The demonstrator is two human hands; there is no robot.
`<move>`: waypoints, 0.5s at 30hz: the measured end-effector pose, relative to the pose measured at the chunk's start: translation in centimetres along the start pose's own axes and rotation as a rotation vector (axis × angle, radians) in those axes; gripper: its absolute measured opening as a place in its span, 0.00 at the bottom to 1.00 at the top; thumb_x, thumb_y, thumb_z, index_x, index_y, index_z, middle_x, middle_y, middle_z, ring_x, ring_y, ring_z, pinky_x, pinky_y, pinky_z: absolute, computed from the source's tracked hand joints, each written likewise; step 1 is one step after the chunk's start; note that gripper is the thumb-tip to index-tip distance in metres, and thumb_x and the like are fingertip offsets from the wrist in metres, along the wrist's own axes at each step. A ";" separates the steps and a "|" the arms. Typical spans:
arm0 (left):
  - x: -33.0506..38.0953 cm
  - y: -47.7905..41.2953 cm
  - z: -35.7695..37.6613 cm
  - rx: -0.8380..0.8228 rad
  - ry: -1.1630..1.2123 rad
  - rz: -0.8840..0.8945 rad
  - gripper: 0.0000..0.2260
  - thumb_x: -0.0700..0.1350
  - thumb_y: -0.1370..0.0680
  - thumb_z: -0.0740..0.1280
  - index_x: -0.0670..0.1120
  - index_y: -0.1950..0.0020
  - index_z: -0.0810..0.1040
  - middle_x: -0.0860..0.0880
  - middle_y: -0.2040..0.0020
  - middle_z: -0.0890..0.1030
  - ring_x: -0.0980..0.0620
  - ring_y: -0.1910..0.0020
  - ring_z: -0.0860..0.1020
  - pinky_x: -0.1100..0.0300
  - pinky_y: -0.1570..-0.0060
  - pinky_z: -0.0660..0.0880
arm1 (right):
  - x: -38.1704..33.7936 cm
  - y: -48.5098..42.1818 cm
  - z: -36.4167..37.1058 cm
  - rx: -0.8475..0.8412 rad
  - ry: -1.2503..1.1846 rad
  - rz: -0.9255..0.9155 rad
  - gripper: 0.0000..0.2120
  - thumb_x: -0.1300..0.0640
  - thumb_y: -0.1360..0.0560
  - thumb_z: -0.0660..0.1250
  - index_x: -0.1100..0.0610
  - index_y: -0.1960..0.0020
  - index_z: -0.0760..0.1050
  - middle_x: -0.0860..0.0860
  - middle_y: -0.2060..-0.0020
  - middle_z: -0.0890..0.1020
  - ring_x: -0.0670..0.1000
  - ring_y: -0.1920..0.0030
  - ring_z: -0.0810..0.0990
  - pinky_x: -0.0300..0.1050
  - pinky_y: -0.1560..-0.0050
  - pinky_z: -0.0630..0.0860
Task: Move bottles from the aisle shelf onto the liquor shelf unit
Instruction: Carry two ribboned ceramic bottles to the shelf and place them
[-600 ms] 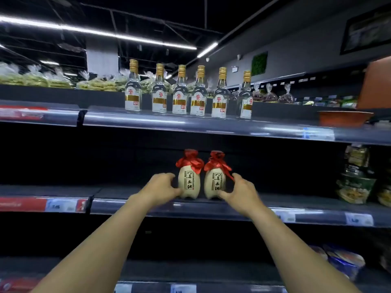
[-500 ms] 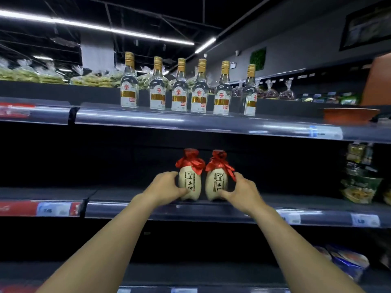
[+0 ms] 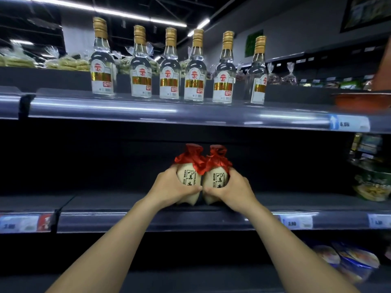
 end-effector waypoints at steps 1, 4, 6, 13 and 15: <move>0.1 -0.2 0.0 0.015 -0.003 0.011 0.35 0.69 0.48 0.79 0.61 0.44 0.76 0.61 0.58 0.84 0.74 0.59 0.78 0.78 0.71 0.71 | -0.1 0.0 -0.1 0.021 -0.009 -0.004 0.32 0.37 0.47 0.81 0.46 0.47 0.79 0.39 0.61 0.84 0.27 0.60 0.78 0.21 0.66 0.70; 0.5 -0.8 0.5 0.008 0.001 0.032 0.34 0.69 0.49 0.80 0.60 0.48 0.77 0.60 0.59 0.84 0.73 0.60 0.79 0.77 0.72 0.72 | 0.0 0.4 -1.0 0.073 -0.002 -0.003 0.30 0.36 0.48 0.81 0.46 0.51 0.78 0.38 0.63 0.83 0.26 0.60 0.78 0.21 0.66 0.69; 1.3 -1.1 1.6 -0.026 -0.003 0.050 0.34 0.69 0.49 0.80 0.58 0.49 0.77 0.59 0.60 0.84 0.71 0.62 0.80 0.75 0.74 0.73 | 0.6 0.8 -2.4 0.101 0.008 0.012 0.29 0.35 0.49 0.82 0.46 0.55 0.77 0.40 0.64 0.83 0.29 0.60 0.79 0.22 0.66 0.70; 9.6 -0.8 9.0 -0.122 0.041 0.183 0.30 0.68 0.50 0.80 0.59 0.54 0.77 0.61 0.63 0.84 0.70 0.63 0.80 0.74 0.72 0.73 | 5.2 3.5 -13.7 0.295 0.051 0.078 0.28 0.36 0.48 0.82 0.49 0.58 0.76 0.43 0.65 0.84 0.35 0.62 0.81 0.26 0.68 0.73; 13.7 0.0 12.0 -0.158 0.085 0.246 0.27 0.67 0.49 0.80 0.60 0.55 0.78 0.70 0.60 0.82 0.70 0.62 0.81 0.75 0.72 0.73 | 7.0 5.1 -18.4 0.362 0.080 0.098 0.29 0.34 0.49 0.80 0.50 0.58 0.76 0.43 0.65 0.83 0.37 0.63 0.80 0.26 0.68 0.71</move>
Point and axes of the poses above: each hand's wrist, its own y-axis away from the middle knuckle, its own z-axis out of the palm, x = y × z, the point moved 7 cm from there along -y, towards the middle knuckle
